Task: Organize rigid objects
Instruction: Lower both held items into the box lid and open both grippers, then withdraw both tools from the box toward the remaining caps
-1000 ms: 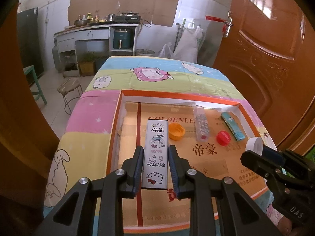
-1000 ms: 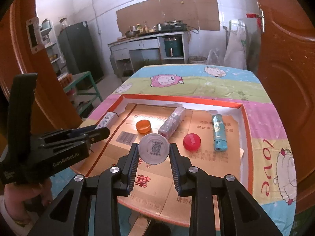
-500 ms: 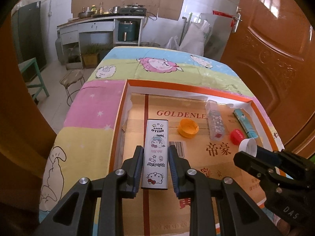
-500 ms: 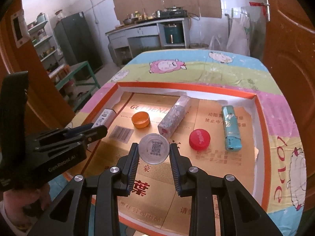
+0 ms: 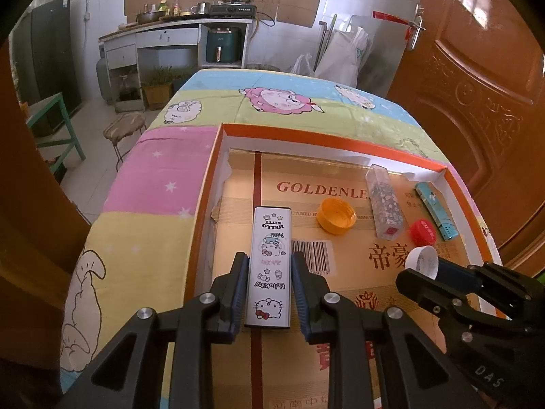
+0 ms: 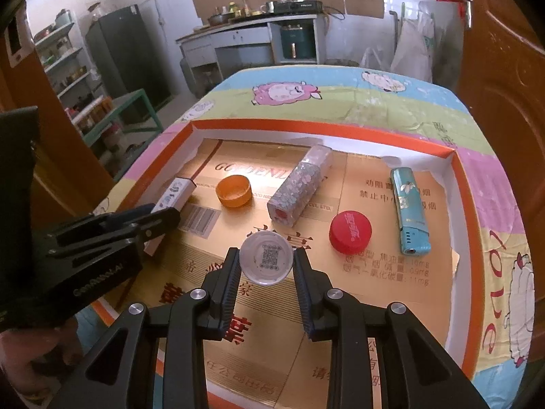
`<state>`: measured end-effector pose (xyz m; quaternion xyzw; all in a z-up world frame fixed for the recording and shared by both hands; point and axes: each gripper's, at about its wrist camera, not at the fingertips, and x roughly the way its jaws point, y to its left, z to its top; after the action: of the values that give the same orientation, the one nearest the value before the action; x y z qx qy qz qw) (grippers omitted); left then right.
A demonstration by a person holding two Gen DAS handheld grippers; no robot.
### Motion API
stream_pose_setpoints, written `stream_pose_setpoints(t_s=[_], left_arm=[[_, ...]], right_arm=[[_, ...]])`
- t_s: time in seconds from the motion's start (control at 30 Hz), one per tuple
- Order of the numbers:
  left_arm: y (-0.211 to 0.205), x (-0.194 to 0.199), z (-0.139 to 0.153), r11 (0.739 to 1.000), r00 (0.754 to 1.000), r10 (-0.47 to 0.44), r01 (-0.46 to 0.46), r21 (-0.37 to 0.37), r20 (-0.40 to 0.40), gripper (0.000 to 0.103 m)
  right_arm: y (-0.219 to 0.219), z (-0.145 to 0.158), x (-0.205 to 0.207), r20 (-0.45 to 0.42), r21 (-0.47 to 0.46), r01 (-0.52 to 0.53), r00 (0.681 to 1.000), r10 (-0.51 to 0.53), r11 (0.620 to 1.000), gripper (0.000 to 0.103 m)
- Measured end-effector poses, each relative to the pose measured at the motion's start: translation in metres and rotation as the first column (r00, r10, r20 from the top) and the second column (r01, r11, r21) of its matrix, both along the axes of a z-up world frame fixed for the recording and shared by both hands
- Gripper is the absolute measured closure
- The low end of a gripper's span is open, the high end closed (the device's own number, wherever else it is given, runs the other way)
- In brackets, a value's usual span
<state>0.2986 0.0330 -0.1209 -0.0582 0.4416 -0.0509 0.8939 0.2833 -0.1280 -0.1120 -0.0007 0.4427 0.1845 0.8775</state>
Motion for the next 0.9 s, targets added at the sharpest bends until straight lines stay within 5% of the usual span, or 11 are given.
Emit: stream_pose_setpoints(t_s=[0.47,0.53,0.63,0.9], left_arm=[[-0.002,0.0,0.0,1.0,1.0,-0.009,0.009,0.001,0.008,0.076],[0.0,-0.001,0.001,1.0,1.0,-0.005,0.005,-0.014,0.017,0.067],[0.002,-0.003,0.006,1.0,0.999,-0.002,0.002,-0.024,0.04,0.057],[0.002,-0.01,0.017,1.0,0.998,-0.001,0.001,-0.014,0.069,0.055]], right_arm=[[0.005,-0.009,0.003,-0.02,-0.039,0.002,1.0,-0.002,0.999,0.066],[0.005,-0.009,0.003,-0.02,-0.038,-0.002,1.0,0.002,0.999,0.055],[0.006,-0.008,0.001,-0.013,-0.045,0.0,1.0,-0.001,0.999,0.054],[0.001,-0.001,-0.004,-0.005,-0.029,0.014,1.0,-0.014,0.999,0.054]])
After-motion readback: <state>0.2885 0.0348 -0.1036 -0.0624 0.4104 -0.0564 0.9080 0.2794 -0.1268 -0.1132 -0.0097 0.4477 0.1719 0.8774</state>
